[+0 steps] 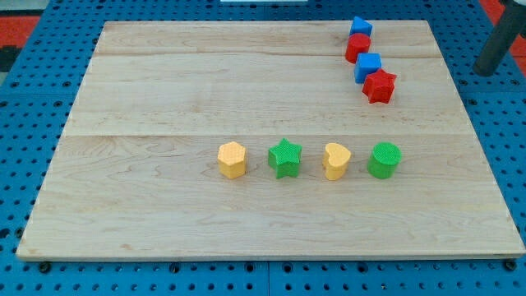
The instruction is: Slide the blue cube towards the center
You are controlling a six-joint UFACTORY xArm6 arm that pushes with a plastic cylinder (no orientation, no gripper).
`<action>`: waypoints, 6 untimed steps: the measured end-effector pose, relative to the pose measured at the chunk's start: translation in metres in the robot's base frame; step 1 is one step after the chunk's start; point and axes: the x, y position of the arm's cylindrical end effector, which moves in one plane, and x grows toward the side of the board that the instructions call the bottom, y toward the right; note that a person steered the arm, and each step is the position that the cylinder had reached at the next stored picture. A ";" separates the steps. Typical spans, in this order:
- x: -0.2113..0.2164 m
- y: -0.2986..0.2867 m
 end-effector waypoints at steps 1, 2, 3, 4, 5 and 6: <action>-0.010 -0.003; -0.010 -0.016; -0.009 -0.045; -0.009 -0.105; -0.005 -0.144; -0.007 -0.169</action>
